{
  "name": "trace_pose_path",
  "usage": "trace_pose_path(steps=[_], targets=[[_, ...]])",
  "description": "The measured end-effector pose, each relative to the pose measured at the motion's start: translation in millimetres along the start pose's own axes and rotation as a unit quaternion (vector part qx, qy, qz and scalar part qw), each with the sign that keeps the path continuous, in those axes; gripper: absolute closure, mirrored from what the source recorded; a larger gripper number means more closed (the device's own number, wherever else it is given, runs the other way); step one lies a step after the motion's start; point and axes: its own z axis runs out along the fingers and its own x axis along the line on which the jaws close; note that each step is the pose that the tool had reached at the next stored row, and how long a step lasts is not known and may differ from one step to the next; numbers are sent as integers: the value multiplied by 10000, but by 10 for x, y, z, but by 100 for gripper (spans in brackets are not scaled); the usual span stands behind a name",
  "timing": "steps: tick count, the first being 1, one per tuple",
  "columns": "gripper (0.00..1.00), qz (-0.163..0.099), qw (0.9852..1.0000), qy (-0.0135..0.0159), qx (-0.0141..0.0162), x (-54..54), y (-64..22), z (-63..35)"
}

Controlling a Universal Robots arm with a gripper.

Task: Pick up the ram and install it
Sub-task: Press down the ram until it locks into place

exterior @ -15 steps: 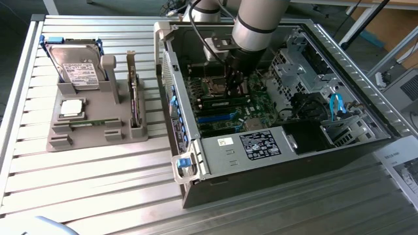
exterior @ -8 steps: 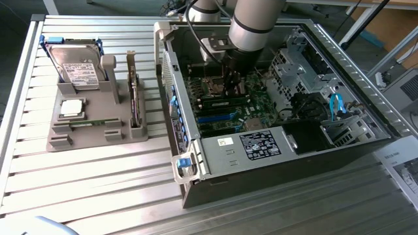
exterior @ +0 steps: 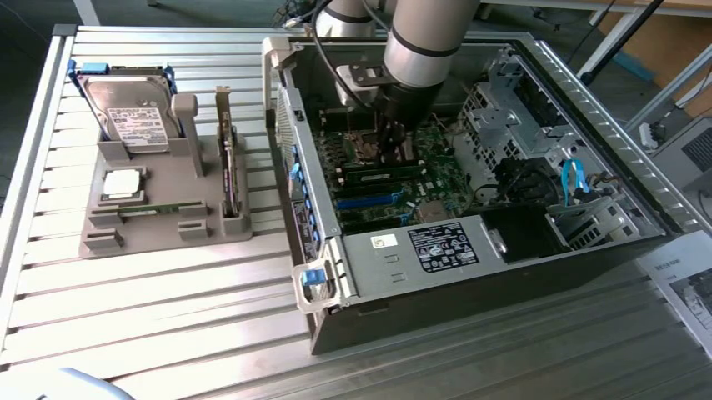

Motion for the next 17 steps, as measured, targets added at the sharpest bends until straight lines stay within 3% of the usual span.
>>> trace_pose_path(steps=[12, 17], targets=[[90, -5, 9999, -2, 141, 2, 217, -9], [90, -7, 9998, -1, 177, 2, 283, -12]])
